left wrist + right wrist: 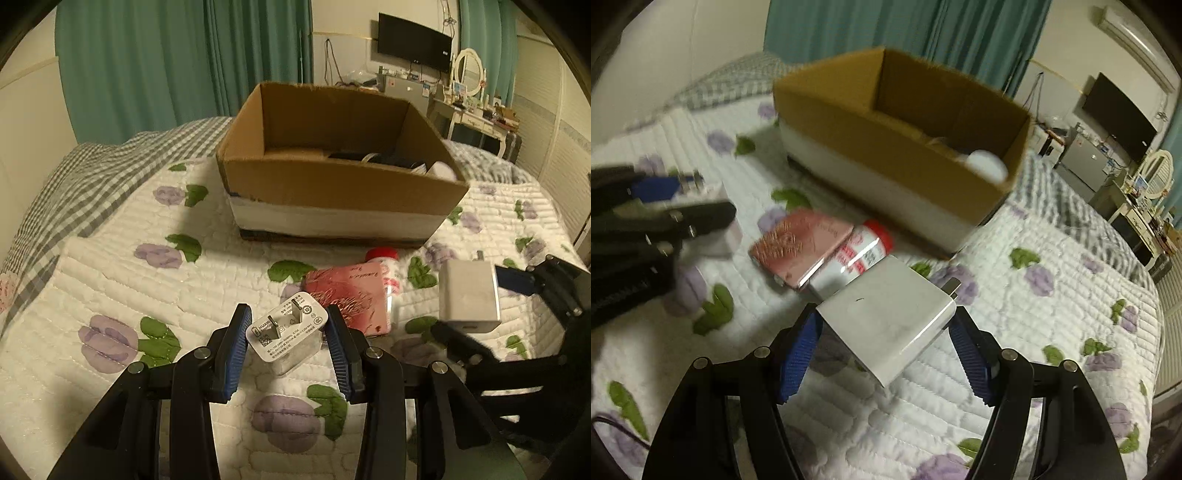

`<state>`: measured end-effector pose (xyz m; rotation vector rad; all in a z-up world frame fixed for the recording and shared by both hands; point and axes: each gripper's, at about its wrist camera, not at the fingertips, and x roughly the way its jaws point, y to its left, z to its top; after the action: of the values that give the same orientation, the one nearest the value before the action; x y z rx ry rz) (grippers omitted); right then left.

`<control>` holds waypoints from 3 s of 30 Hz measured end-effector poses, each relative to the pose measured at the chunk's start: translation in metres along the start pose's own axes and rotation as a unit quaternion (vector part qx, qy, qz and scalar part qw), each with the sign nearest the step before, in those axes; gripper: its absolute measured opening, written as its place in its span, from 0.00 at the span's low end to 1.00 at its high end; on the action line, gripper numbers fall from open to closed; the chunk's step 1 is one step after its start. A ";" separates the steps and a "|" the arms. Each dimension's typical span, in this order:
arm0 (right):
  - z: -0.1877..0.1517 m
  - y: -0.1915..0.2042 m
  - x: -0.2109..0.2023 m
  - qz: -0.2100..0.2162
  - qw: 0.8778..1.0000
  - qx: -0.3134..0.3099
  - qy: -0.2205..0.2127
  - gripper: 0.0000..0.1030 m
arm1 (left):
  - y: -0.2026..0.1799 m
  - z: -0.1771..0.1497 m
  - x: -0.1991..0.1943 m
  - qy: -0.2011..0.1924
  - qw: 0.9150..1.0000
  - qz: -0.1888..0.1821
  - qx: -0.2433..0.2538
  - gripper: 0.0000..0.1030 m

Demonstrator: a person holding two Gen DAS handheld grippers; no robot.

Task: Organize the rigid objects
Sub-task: 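Grasp the white square adapter with the right gripper, then drop the white plug into the box with the left gripper while the right drops the adapter in, then approach and grasp the pink rose-patterned case with the left gripper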

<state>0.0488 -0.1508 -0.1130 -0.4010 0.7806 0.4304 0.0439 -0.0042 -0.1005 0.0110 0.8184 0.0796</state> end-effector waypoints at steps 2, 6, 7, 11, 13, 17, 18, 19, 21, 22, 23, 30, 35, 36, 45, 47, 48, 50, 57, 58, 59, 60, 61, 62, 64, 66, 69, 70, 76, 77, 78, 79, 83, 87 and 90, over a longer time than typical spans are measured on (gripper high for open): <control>0.012 -0.010 -0.017 0.003 1.000 0.010 -0.022 0.68 | -0.001 0.007 -0.011 -0.009 1.000 -0.007 -0.002 0.40; 0.037 -0.026 -0.048 0.001 0.997 0.024 -0.069 0.68 | -0.001 0.030 -0.037 -0.033 0.999 -0.027 -0.005 0.40; 0.046 -0.030 -0.053 -0.001 0.997 0.024 -0.078 0.68 | 0.000 0.037 -0.042 -0.038 0.999 -0.034 -0.007 0.40; 0.081 -0.048 -0.067 -0.010 0.993 0.023 -0.116 0.68 | -0.001 0.079 -0.056 -0.069 0.996 -0.050 0.002 0.40; 0.099 -0.057 -0.066 -0.014 0.991 0.023 -0.129 0.68 | 0.000 0.104 -0.054 -0.077 0.996 -0.053 0.000 0.40; 0.138 -0.082 -0.052 -0.014 0.989 0.038 -0.144 0.68 | 0.004 0.161 -0.033 -0.077 0.994 -0.074 -0.017 0.40; 0.144 -0.087 -0.047 -0.015 0.988 0.041 -0.145 0.68 | 0.005 0.171 -0.027 -0.082 0.994 -0.072 -0.019 0.40; 0.151 -0.094 -0.040 -0.016 0.988 0.045 -0.146 0.68 | 0.004 0.181 -0.018 -0.088 0.994 -0.066 -0.016 0.40; 0.165 -0.105 -0.024 -0.019 0.988 0.052 -0.145 0.68 | -0.001 0.196 0.004 -0.097 0.993 -0.067 0.001 0.40; 0.170 -0.109 -0.016 -0.019 0.988 0.053 -0.143 0.68 | -0.003 0.200 0.020 -0.099 0.993 -0.068 0.009 0.40; 0.173 -0.113 -0.007 -0.020 0.988 0.054 -0.140 0.68 | -0.004 0.201 0.033 -0.096 0.993 -0.066 0.015 0.40; 0.173 -0.122 0.043 -0.011 0.992 0.063 -0.109 0.68 | -0.011 0.184 0.092 -0.074 0.994 -0.067 0.051 0.42; 0.172 -0.116 0.051 -0.013 0.993 0.061 -0.099 0.68 | 0.002 0.183 0.097 -0.053 0.996 -0.063 0.020 0.53; 0.172 -0.116 0.050 -0.014 0.993 0.061 -0.099 0.68 | 0.006 0.183 0.094 -0.054 0.996 -0.065 0.014 0.53; 0.167 -0.114 0.059 -0.010 0.992 0.068 -0.104 0.77 | 0.013 0.177 0.068 -0.078 0.995 -0.060 0.017 0.57; 0.165 -0.117 0.054 -0.013 0.991 0.075 -0.109 0.82 | 0.010 0.176 0.064 -0.078 0.995 -0.055 0.022 0.57; 0.164 -0.118 0.051 -0.015 0.991 0.079 -0.109 0.82 | 0.010 0.174 0.061 -0.079 0.995 -0.053 0.024 0.57; 0.158 -0.120 0.042 -0.026 0.990 0.085 -0.113 0.82 | 0.009 0.170 0.055 -0.080 0.995 -0.050 0.028 0.57; 0.123 -0.113 -0.002 -0.050 0.989 0.078 -0.118 0.87 | 0.013 0.146 0.017 -0.090 0.995 -0.039 0.027 0.60; 0.114 -0.110 -0.011 -0.053 0.988 0.078 -0.120 0.87 | 0.015 0.140 0.013 -0.090 0.995 -0.036 0.026 0.60; 0.108 -0.108 -0.016 -0.054 0.988 0.080 -0.120 0.87 | 0.017 0.131 0.007 -0.089 0.995 -0.030 0.026 0.60; 0.099 -0.106 -0.023 -0.056 0.988 0.083 -0.121 0.87 | 0.019 0.124 0.004 -0.088 0.995 -0.028 0.026 0.60; 0.094 -0.104 -0.027 -0.056 0.987 0.084 -0.122 0.87 | 0.020 0.117 0.001 -0.086 0.996 -0.026 0.026 0.60; 0.085 -0.101 -0.033 -0.057 0.987 0.085 -0.123 0.87 | 0.022 0.107 -0.002 -0.082 0.996 -0.025 0.025 0.61; 0.067 -0.096 -0.040 -0.056 0.987 0.085 -0.126 0.87 | 0.027 0.089 -0.002 -0.070 0.997 -0.025 0.018 0.61; 0.055 -0.092 -0.039 -0.056 0.988 0.082 -0.119 0.87 | 0.030 0.077 0.003 -0.052 0.998 -0.023 0.012 0.61; 0.040 -0.083 -0.032 -0.065 0.991 0.076 -0.094 0.87 | 0.030 0.059 0.009 -0.031 0.999 -0.021 0.006 0.61; 0.035 -0.081 -0.029 -0.063 0.991 0.078 -0.085 0.87 | 0.029 0.054 0.010 -0.025 0.999 -0.022 0.005 0.61; 0.010 -0.064 -0.011 -0.066 0.995 0.062 -0.048 0.87 | 0.003 0.026 0.020 0.001 0.999 -0.020 0.038 0.61; 0.009 -0.062 -0.009 -0.069 0.995 0.059 -0.044 0.87 | -0.001 0.022 0.022 0.007 0.999 -0.023 0.045 0.61; 0.009 -0.062 -0.007 -0.072 0.995 0.057 -0.041 0.87 | -0.007 0.019 0.025 0.012 0.998 -0.024 0.053 0.61; 0.009 -0.061 -0.005 -0.073 0.995 0.058 -0.039 0.87 | -0.010 0.017 0.027 0.015 0.998 -0.024 0.058 0.61; 0.007 -0.061 0.002 -0.079 0.995 0.058 -0.027 0.87 | -0.027 0.010 0.037 0.033 0.996 -0.038 0.075 0.61; 0.006 -0.061 0.006 -0.081 0.995 0.057 -0.018 0.87 | -0.026 0.012 0.045 0.054 0.995 -0.074 0.037 0.61; 0.006 -0.061 0.007 -0.079 0.995 0.056 -0.015 0.87 | -0.026 0.012 0.057 0.081 0.993 -0.081 0.024 0.61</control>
<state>0.0878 -0.1974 -0.1035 -0.3471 0.7338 0.2425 0.0930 -0.0260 -0.1351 -0.0168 0.9795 -0.0940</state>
